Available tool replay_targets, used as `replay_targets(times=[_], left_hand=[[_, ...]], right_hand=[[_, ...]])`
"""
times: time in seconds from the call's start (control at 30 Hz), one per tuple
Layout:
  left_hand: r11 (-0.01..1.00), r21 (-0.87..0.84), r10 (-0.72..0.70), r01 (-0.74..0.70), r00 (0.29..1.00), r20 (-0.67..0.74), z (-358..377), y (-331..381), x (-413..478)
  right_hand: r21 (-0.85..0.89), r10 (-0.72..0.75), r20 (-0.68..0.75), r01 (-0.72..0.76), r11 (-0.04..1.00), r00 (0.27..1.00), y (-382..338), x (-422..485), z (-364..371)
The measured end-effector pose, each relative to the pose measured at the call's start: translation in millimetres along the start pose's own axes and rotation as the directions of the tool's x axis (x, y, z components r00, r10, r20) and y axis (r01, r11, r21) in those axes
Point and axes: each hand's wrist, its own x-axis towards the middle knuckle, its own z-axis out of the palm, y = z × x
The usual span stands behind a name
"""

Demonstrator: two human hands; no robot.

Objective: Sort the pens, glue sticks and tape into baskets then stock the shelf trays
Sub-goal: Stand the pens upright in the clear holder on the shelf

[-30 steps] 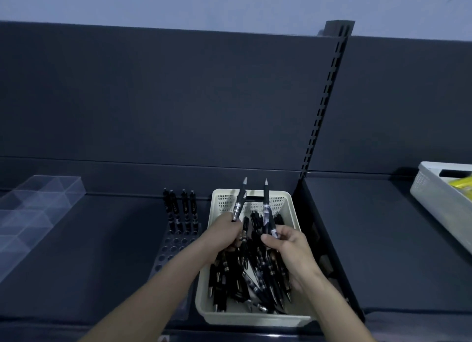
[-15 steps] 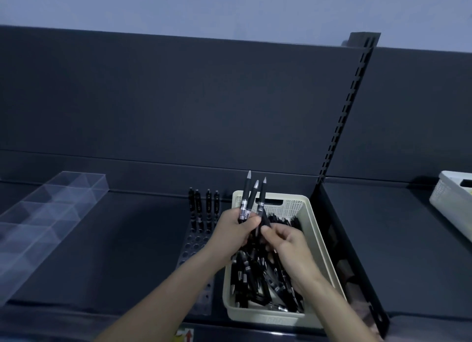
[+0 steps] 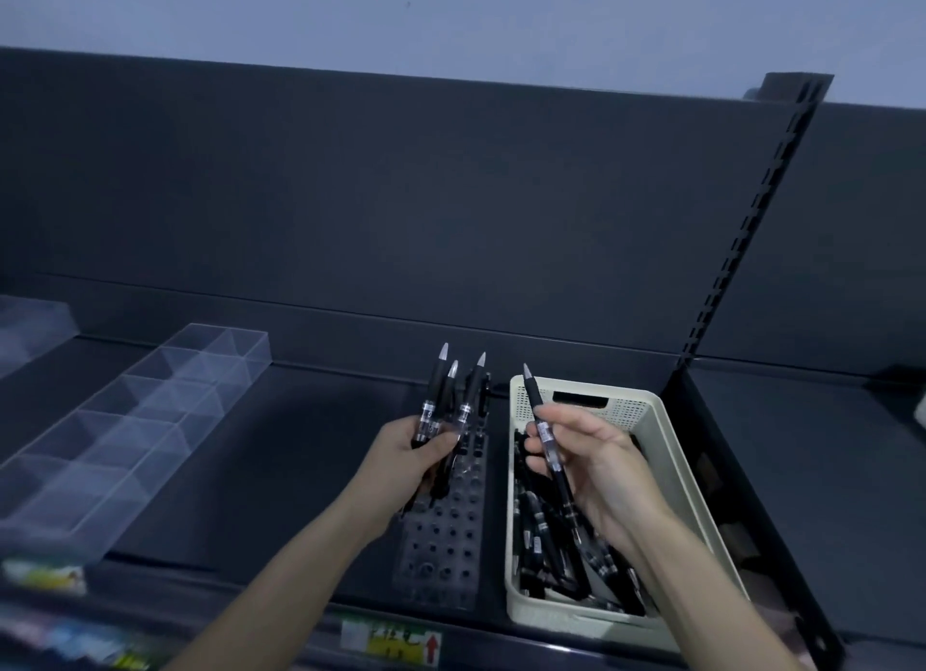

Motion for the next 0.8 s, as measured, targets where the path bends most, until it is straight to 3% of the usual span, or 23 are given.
replay_targets(times=[0.2, 0.3, 0.43, 0.8], left_hand=[[1.000, -0.004, -0.016, 0.016, 0.995, -0.094, -36, -11, -2], [1.000, 0.001, -0.021, 0.021, 0.993, -0.113, -49, -19, -2], [0.999, -0.021, -0.039, 0.037, 0.993, -0.112, -58, -25, -2], [0.998, -0.013, -0.059, 0.058, 0.993, -0.106, -74, -40, 4]], right_hand=[[0.030, 0.112, 0.140, -0.117, 0.993, 0.984, 19, 11, 28], [-0.160, 0.098, 0.110, -0.080, 0.984, 0.989, 31, 19, 39], [-0.458, 0.017, 0.006, -0.013, 0.889, 1.000, 41, 28, 51], [-0.699, -0.157, -0.065, 0.067, 0.712, 0.985, 48, 48, 59]])
